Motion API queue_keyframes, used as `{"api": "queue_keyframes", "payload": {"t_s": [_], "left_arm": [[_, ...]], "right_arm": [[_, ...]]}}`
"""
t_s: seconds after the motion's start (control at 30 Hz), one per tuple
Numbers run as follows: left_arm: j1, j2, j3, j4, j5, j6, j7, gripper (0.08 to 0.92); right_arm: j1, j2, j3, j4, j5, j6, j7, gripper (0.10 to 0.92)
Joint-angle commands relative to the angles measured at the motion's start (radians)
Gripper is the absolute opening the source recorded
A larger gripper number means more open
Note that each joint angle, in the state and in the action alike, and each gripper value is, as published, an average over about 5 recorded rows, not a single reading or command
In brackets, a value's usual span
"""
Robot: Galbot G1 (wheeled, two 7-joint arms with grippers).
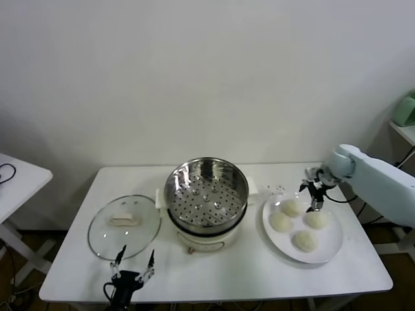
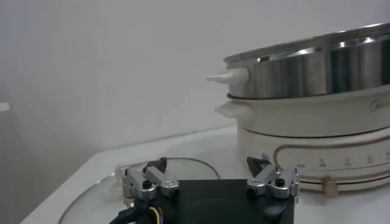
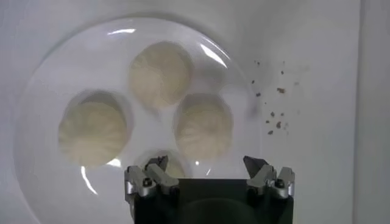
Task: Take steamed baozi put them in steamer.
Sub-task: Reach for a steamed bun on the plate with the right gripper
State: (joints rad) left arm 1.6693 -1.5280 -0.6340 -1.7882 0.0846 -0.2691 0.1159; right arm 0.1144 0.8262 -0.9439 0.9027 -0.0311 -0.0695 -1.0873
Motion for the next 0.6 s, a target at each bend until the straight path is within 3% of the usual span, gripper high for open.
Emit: {"api": "queue_keyframes", "payload": {"t_s": [0.03, 0.6], "left_arm": [[0.001, 0.001, -0.001, 0.000, 0.004, -0.002, 0.002, 0.823], [-0.002, 0.000, -0.004, 0.006, 0.017, -0.006, 0.006, 0.823]], "right_arm": [[-0.032, 0.087, 0.014, -0.099, -0.011, 0.012, -0.020, 0.823], [-0.050, 0.123, 0.054, -0.147, -0.064, 0.036, -0.009, 0.823]]}}
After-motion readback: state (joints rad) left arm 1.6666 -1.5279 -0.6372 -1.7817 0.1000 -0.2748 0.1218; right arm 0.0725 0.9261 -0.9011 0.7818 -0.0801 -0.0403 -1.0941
